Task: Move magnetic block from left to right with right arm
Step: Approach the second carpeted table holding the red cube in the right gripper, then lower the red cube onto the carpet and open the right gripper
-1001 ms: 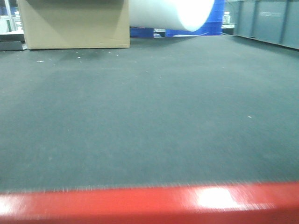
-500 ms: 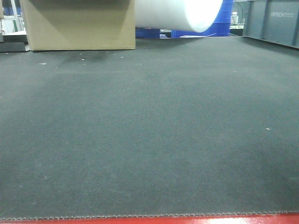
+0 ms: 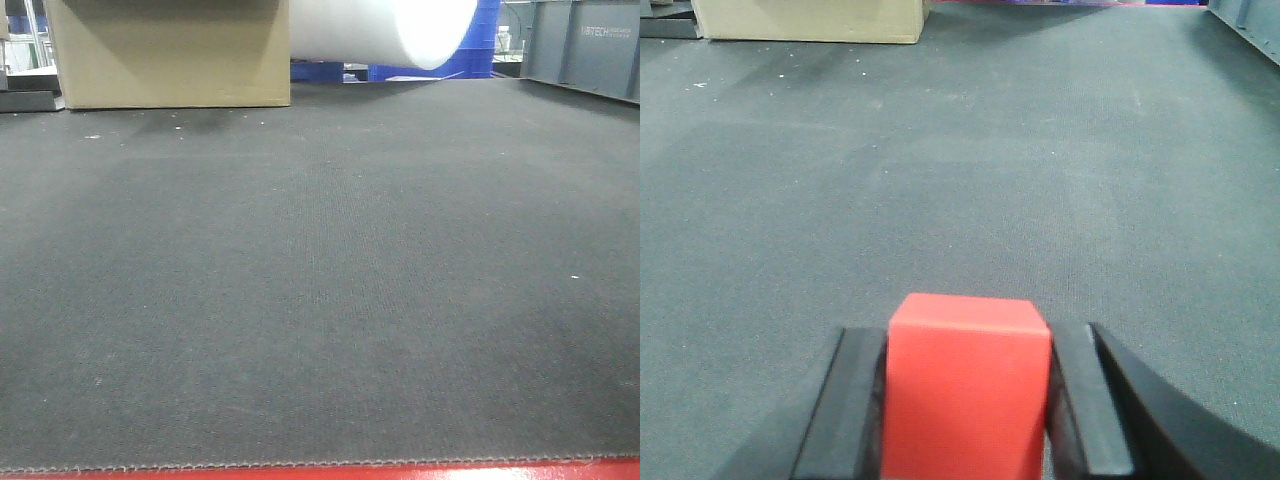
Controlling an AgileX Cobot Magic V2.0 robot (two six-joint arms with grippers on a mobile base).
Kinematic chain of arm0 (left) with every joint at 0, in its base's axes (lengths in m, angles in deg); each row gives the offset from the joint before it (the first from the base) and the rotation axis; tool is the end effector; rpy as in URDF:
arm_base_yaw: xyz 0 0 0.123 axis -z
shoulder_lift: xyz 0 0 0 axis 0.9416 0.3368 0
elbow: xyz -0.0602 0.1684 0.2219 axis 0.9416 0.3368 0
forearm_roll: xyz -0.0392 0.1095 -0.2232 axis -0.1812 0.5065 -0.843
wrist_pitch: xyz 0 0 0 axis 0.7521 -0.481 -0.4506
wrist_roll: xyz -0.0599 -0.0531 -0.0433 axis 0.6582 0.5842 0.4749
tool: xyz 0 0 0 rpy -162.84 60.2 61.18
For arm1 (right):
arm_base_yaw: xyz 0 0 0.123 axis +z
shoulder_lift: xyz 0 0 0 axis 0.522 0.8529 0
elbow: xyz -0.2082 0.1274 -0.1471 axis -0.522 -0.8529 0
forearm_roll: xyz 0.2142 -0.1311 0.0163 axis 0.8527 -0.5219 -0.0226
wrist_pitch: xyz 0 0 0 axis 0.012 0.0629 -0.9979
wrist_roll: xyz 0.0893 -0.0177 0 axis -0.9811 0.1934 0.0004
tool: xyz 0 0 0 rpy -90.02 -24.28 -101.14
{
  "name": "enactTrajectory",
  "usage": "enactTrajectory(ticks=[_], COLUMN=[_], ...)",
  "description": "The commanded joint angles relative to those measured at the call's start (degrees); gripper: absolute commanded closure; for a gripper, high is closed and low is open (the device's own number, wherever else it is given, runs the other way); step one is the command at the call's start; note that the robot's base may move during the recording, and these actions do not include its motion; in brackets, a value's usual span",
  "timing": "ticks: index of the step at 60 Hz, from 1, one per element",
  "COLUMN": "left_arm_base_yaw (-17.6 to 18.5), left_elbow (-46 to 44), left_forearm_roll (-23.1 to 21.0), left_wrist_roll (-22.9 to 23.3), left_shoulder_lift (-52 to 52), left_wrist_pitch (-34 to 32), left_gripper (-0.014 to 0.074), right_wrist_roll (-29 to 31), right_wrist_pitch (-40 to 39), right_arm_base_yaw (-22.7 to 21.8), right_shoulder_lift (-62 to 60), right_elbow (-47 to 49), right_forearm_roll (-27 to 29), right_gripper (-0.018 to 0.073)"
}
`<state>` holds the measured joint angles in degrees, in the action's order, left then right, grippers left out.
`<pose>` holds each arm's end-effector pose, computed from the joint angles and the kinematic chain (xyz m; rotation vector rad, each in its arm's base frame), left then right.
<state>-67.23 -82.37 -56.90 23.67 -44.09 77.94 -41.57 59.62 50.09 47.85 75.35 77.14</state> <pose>0.0566 -0.0030 0.2018 0.0083 1.5180 -0.0776 0.0321 0.0008 0.3157 -0.1185 1.7922 0.2186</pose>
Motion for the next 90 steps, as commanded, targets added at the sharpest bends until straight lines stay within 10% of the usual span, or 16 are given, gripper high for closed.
enactTrajectory(ticks=[1,47,58,75,90], left_arm_base_yaw=[-0.14,-0.14,-0.14,-0.14,-0.14], left_elbow=[0.59,0.59,0.59,0.59,0.59], left_forearm_roll=[0.00,0.00,0.00,0.00,0.00], left_wrist_roll=[0.25,0.25,0.25,0.25,0.25], left_shoulder_lift=[-0.68,-0.68,-0.68,-0.68,-0.68], left_wrist_pitch=[-5.00,-5.00,-5.00,-5.00,-5.00], left_gripper=[0.0713,0.0713,0.0713,0.0713,0.0713], right_wrist_roll=[0.40,2.51,7.76,23.75,24.09], right_wrist_pitch=[-4.59,-3.75,-0.49,1.11,4.21], right_arm_base_yaw=[-0.13,-0.13,-0.07,4.23,10.26], right_shoulder_lift=[0.81,3.01,16.69,41.63,63.00], right_elbow=[1.52,5.68,18.52,33.36,43.57], right_forearm_roll=[-0.79,-0.26,2.31,20.82,22.31], right_gripper=[0.0450,0.0450,0.0449,0.0447,0.0447])
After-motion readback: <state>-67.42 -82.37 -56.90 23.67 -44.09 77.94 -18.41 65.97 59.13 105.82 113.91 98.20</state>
